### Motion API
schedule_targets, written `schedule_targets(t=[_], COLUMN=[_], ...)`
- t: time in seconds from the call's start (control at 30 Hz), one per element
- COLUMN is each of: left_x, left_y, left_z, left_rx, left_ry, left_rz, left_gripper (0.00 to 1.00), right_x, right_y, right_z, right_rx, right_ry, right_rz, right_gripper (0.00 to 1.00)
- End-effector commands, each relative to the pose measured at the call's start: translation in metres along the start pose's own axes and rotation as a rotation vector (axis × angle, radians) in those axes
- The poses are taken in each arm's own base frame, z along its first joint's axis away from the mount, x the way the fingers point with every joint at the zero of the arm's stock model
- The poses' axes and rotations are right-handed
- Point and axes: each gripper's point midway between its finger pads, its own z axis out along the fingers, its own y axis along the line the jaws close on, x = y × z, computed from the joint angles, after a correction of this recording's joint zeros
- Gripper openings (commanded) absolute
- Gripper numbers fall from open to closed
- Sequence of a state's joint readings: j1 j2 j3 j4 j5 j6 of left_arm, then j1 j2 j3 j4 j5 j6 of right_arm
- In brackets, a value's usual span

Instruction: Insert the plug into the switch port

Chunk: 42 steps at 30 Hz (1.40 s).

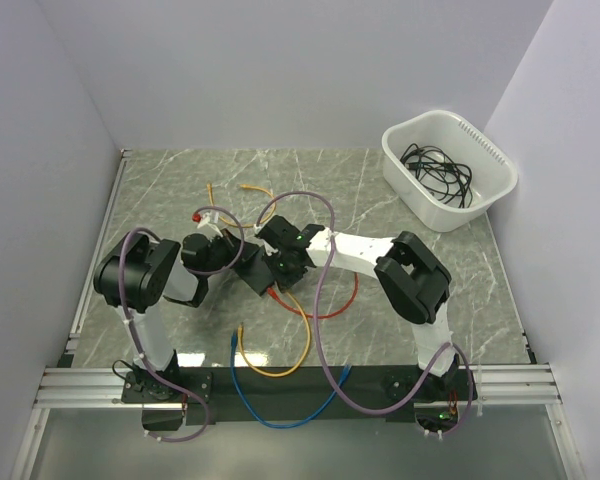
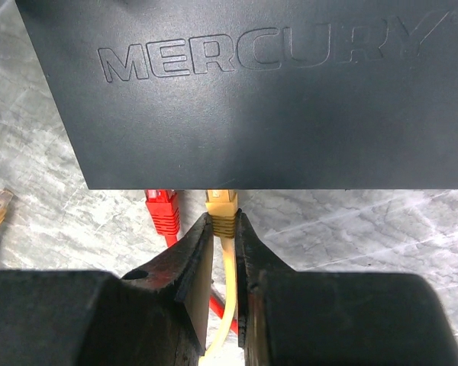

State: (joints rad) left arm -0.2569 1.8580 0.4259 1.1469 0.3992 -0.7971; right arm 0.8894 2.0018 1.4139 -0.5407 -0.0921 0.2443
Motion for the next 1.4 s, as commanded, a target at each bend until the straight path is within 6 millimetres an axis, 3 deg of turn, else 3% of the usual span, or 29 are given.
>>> schedule_targets(t=[0.0, 0.27, 0.5, 0.67, 0.73, 0.87, 1.07, 1.2, 1.37], left_x=[0.08, 0.093, 0.1, 0.098, 0.102, 0.108, 0.108, 0.098, 0.089], left_y=[0.003, -0.011, -0.007, -0.017, -0.021, -0.02, -0.015, -0.014, -0.003], left_z=[-0.025, -0.031, -0.035, -0.04, -0.045, -0.048, -0.041, -0.027, -0.015], left_rx=[0.029, 0.134, 0.125, 0.172, 0.192, 0.204, 0.184, 0.167, 0.1], left_ry=[0.305, 0.361, 0.364, 0.353, 0.366, 0.38, 0.393, 0.387, 0.399], left_rz=[-0.129, -0.192, -0.208, -0.22, -0.249, -0.261, -0.253, -0.214, -0.162], left_gripper=[0.0, 0.01, 0.0, 0.01, 0.01, 0.01, 0.01, 0.01, 0.01], right_x=[-0.109, -0.146, -0.182, -0.199, -0.203, -0.209, -0.203, -0.176, -0.15], right_y=[-0.013, -0.012, 0.003, -0.005, -0.007, 0.008, 0.024, 0.045, 0.046], right_z=[-0.02, -0.026, -0.036, -0.041, -0.049, -0.076, -0.073, -0.07, -0.07], right_rx=[0.035, 0.007, -0.056, -0.027, -0.028, -0.13, -0.202, -0.307, -0.315], right_ry=[-0.375, -0.47, -0.573, -0.67, -0.729, -0.89, -0.853, -0.807, -0.782], right_rz=[0.029, 0.039, 0.046, 0.128, 0.169, 0.113, 0.022, -0.061, -0.08], right_gripper=[0.0, 0.0, 0.0, 0.0, 0.0, 0.0, 0.0, 0.0, 0.0])
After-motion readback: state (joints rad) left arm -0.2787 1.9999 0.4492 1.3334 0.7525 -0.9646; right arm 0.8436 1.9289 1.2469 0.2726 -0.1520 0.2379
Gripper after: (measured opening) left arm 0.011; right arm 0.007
